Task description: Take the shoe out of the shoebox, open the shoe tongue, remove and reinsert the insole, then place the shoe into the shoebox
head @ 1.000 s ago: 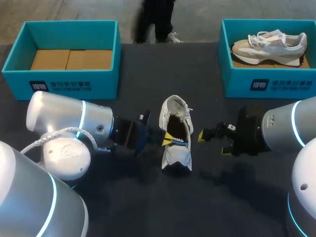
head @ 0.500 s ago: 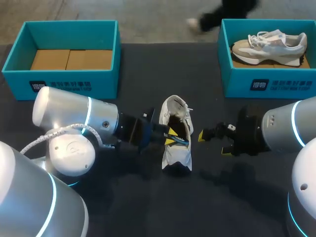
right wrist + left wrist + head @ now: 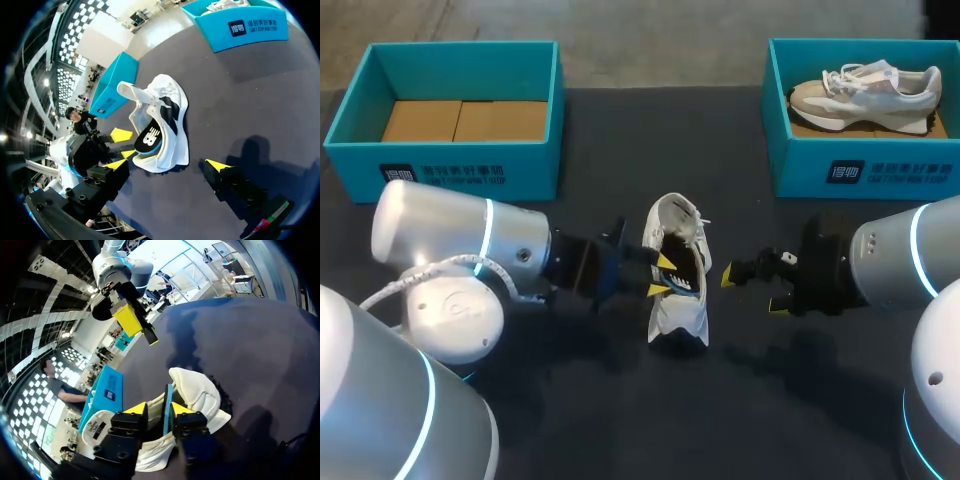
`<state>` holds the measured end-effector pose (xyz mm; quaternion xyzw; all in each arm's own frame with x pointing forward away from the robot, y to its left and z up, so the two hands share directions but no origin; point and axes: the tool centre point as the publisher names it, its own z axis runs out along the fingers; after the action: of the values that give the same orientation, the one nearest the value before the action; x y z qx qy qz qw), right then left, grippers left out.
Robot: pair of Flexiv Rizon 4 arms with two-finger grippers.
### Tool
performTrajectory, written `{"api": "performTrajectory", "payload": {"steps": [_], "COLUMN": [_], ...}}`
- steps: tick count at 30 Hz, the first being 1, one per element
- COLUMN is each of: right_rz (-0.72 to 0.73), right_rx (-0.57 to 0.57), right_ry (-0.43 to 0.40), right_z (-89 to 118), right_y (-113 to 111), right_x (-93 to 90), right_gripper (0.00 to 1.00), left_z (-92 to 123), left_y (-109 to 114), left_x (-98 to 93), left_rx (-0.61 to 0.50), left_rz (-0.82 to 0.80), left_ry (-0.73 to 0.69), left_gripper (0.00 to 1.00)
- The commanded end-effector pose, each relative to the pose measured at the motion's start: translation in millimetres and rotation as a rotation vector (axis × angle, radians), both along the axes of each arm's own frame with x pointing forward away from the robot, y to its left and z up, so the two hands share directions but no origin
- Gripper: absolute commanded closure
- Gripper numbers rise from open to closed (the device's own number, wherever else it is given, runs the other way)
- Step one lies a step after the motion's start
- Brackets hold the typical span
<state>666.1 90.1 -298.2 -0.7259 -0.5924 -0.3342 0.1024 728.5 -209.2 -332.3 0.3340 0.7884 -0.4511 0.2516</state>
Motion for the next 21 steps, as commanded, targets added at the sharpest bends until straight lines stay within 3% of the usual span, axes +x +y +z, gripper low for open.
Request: {"api": "performTrajectory", "payload": {"steps": [1,4,9,15,21], "right_rz": [0.004,0.004,0.004,0.004,0.004], "right_rx": [0.008,0.008,0.008,0.008,0.008], "right_ry": [0.002,0.002,0.002,0.002,0.002], "right_z": [2.7,2.7,2.7,2.7,2.7], "right_y": [-5.0,-5.0,-5.0,-5.0,-5.0], "right_x": [-3.1,-3.1,-3.1,-3.1,-3.1], "right_gripper": [0.00,0.00,0.00,0.00,0.00], "left_z": [2.8,1.8,-0.7,11.5,25.2], "left_y": [4.5,4.5,2.8,5.4,17.9], "left_x": [-3.3,-4.9,-6.3,-5.4,-4.9], "left_rx": [0.001,0.003,0.006,0.047,0.179], "left_rz": [-0.001,-0.005,-0.015,-0.061,-0.192], "left_ry": [-0.001,0.000,0.012,0.013,0.011], "left_gripper": [0.84,1.00,1.00,1.00,1.00]}}
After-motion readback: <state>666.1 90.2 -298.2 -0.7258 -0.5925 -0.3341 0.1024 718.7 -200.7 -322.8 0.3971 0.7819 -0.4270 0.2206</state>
